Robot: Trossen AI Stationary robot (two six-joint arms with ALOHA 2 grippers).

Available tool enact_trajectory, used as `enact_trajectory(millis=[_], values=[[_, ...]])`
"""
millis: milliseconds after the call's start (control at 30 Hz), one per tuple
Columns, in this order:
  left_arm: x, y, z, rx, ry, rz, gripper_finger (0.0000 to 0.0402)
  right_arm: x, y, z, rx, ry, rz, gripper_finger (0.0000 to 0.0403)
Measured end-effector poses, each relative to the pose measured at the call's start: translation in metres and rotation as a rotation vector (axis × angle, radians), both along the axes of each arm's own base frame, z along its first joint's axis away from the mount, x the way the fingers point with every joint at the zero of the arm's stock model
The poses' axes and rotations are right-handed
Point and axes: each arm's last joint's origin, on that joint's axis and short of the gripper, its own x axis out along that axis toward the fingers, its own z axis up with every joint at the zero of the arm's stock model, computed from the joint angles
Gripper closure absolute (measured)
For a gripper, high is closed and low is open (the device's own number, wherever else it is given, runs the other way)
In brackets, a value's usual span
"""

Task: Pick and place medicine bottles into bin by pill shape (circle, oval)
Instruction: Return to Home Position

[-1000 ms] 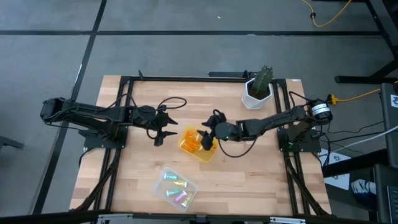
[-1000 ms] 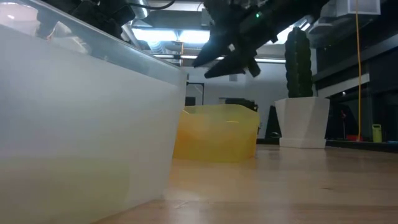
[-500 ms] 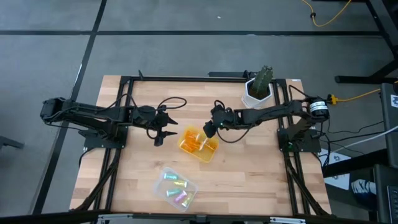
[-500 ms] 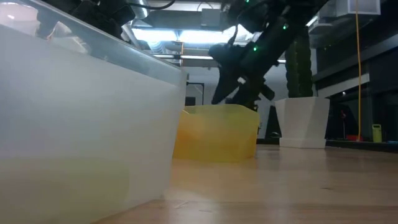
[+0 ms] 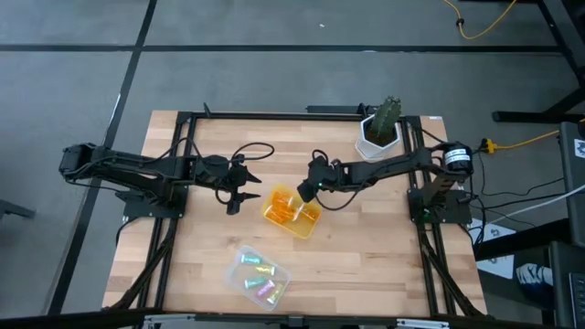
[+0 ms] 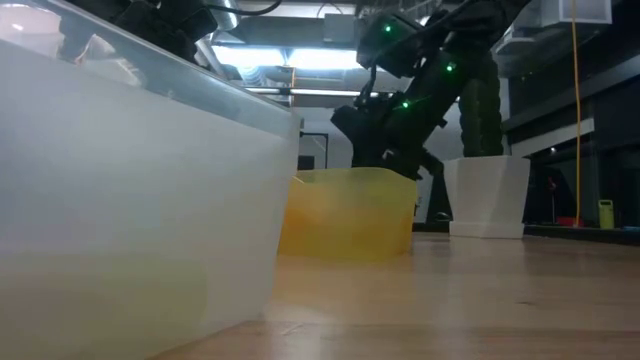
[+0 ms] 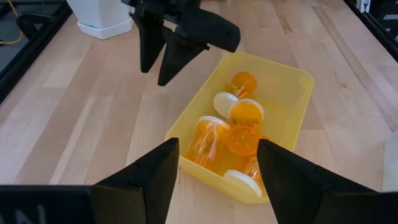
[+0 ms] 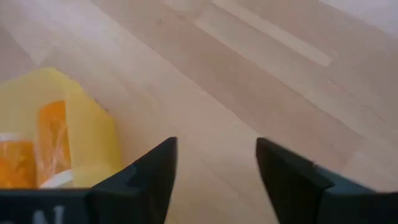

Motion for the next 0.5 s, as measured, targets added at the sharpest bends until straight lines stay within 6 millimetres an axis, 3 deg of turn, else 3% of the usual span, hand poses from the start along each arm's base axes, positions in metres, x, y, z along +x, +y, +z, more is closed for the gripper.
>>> enact_trajectory(millis=[233,500], values=[[-0.001,0.000,0.002,0.042,-0.006,-0.024,0.0190,-0.004,-0.001,0.020,-0.078,-0.020,0.077,0.0185],[0.006,0.001,0.030,0.240,-0.083,-0.110,0.0190,-0.021,-0.005,0.069,-0.242,-0.072,0.227,0.0185]])
